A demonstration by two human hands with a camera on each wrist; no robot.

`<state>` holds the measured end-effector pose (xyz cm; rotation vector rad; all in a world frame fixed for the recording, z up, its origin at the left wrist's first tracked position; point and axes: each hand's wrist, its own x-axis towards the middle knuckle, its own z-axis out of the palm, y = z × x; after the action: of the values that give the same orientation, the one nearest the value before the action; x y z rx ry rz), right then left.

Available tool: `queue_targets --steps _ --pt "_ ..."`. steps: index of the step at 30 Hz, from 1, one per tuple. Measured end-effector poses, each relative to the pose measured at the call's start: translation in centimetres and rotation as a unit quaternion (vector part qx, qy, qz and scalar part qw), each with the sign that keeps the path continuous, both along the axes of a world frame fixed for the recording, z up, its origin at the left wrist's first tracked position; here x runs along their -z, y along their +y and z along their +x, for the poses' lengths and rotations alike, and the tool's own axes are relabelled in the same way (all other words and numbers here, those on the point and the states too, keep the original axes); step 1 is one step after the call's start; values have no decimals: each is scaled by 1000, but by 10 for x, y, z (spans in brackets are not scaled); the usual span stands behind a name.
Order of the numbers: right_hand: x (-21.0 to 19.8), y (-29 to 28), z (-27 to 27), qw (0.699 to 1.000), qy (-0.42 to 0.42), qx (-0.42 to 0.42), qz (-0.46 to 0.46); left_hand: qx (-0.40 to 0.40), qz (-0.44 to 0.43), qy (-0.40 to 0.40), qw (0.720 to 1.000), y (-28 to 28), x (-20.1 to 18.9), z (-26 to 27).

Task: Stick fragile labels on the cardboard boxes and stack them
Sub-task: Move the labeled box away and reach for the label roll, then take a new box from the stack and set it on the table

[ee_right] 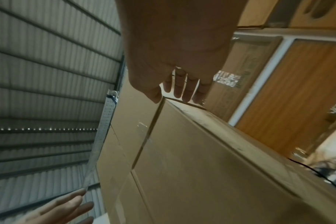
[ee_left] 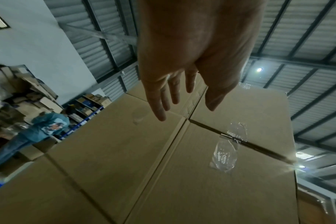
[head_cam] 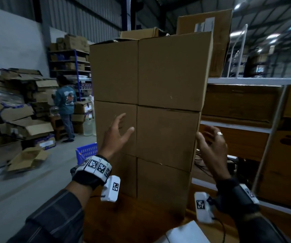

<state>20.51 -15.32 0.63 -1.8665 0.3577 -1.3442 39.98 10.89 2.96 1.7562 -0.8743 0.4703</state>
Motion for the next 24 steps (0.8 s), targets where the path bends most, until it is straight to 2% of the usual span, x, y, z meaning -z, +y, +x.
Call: queue_targets --steps 5,9,14,20,24 --pt "-60 -9 44 999 -34 10 27 47 12 -24 999 -35 -29 14" --pt "-85 -23 65 997 -47 12 57 67 29 -15 997 -57 -39 27" --pt "-86 -43 68 996 -46 4 70 85 6 -11 996 -75 -46 35" --pt "-83 -59 53 995 -63 43 57 94 1 21 995 -88 -49 32" --pt "-81 -73 37 994 -66 24 83 125 -17 -15 992 -97 -53 19"
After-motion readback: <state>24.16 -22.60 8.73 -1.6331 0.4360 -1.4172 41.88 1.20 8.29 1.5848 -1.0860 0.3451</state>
